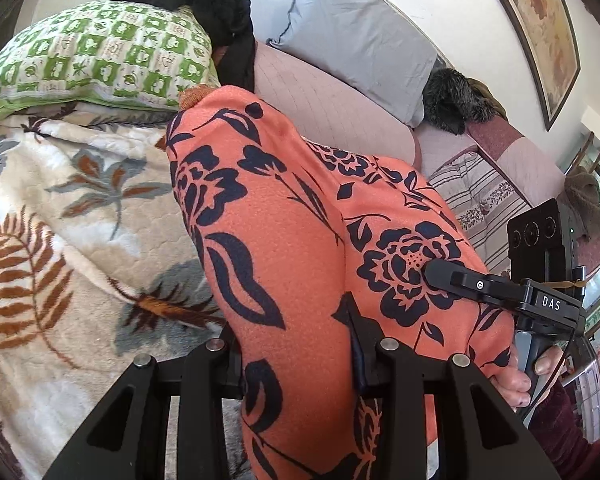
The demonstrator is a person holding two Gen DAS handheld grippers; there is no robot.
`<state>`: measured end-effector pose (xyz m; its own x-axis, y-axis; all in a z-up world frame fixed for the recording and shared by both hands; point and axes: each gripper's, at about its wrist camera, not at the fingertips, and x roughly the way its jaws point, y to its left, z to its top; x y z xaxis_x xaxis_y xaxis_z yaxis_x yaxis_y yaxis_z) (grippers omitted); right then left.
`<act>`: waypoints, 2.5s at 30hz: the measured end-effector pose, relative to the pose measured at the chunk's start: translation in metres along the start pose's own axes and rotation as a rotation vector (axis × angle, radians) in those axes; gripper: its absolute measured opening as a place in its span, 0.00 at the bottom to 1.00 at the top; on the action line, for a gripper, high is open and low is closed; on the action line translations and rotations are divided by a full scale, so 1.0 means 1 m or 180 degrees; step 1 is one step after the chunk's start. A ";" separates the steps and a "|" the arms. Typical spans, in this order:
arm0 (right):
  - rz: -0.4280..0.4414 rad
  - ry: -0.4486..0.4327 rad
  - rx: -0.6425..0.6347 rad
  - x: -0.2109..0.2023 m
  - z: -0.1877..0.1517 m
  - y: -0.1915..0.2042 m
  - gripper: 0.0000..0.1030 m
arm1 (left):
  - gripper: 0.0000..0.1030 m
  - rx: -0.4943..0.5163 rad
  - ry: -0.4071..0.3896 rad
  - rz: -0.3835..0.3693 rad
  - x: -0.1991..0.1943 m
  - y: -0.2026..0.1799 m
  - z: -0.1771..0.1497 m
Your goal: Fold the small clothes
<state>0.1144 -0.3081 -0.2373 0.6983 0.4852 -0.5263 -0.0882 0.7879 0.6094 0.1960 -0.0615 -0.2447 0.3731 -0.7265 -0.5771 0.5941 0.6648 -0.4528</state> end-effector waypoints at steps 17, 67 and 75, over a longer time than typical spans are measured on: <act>-0.0009 0.0106 0.0402 0.030 -0.050 0.004 0.47 | 0.37 0.0025 0.0299 0.0307 -0.007 0.015 -0.033; -0.0906 0.0423 -0.0001 0.020 -0.091 0.044 0.61 | 0.93 -0.0153 0.0070 0.1853 -0.051 0.024 -0.076; -0.0792 0.0098 0.0184 0.027 -0.026 0.029 0.63 | 0.93 -0.0225 -0.0012 0.1746 -0.028 0.021 -0.019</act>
<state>0.1118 -0.2624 -0.2490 0.6713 0.2912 -0.6816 0.1250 0.8619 0.4914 0.1843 -0.0239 -0.2504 0.6172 -0.2709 -0.7387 0.2627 0.9559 -0.1310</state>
